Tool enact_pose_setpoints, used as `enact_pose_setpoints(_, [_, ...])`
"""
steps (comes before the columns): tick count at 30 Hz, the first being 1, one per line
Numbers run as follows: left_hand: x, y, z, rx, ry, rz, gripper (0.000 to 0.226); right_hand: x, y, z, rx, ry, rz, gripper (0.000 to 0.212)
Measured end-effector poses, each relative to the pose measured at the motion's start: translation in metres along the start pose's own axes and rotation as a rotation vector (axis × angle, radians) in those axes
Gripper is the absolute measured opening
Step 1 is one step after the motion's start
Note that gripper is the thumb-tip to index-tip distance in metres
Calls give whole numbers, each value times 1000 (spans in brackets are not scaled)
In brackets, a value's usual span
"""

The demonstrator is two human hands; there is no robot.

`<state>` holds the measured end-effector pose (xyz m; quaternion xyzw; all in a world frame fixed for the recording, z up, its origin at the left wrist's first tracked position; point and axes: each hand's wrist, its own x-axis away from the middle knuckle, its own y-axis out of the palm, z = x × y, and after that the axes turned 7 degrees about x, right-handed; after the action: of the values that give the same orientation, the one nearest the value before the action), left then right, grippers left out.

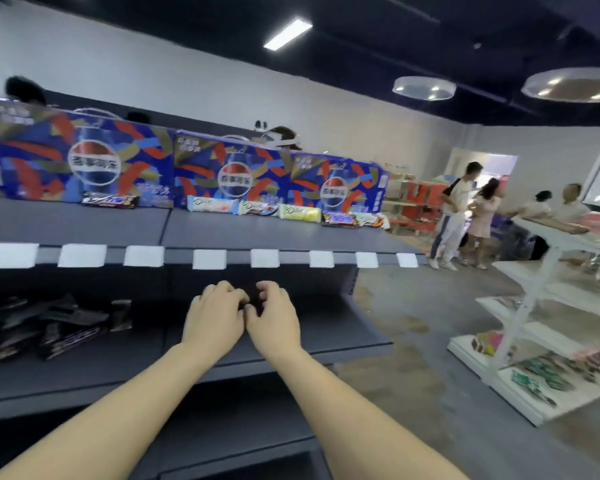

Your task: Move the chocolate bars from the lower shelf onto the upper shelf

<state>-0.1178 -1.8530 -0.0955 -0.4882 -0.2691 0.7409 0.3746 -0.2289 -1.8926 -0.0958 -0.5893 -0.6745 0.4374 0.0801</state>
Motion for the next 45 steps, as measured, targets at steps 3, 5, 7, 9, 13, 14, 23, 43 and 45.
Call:
enact_pose_setpoints(3, [25, -8, -39, -19, -60, -34, 28, 20, 38, -19, -35, 14, -53, 43])
enact_pose_setpoints(5, [45, -17, -73, -30, -141, -62, 29, 37, 72, -38, -64, 23, -85, 42])
enact_pose_setpoints(7, [68, -30, -106, -34, -220, -86, 30, 56, 108, -61, -95, 31, -136, 39])
enact_pose_setpoints(9, [94, -43, -138, -34, -297, -100, 30, 73, 143, -85, -119, 29, -199, 39])
enact_pose_setpoints(13, [153, -76, -214, -2, -468, -105, 29, 111, 215, -141, -219, 25, -338, 43])
enact_pose_setpoints(14, [165, -85, -233, 8, -499, -100, 30, 121, 231, -155, -252, 34, -364, 43])
enact_pose_setpoints(23, [226, -129, -337, 80, -638, -58, 36, 175, 332, -232, -464, 207, -491, 40])
enact_pose_setpoints(43, [148, -83, -503, 225, -729, 59, 38, 49, 454, -187, -709, 593, -381, 35])
enact_pose_setpoints(45, [142, -80, -514, 170, -716, 52, 43, 33, 462, -182, -672, 598, -360, 39])
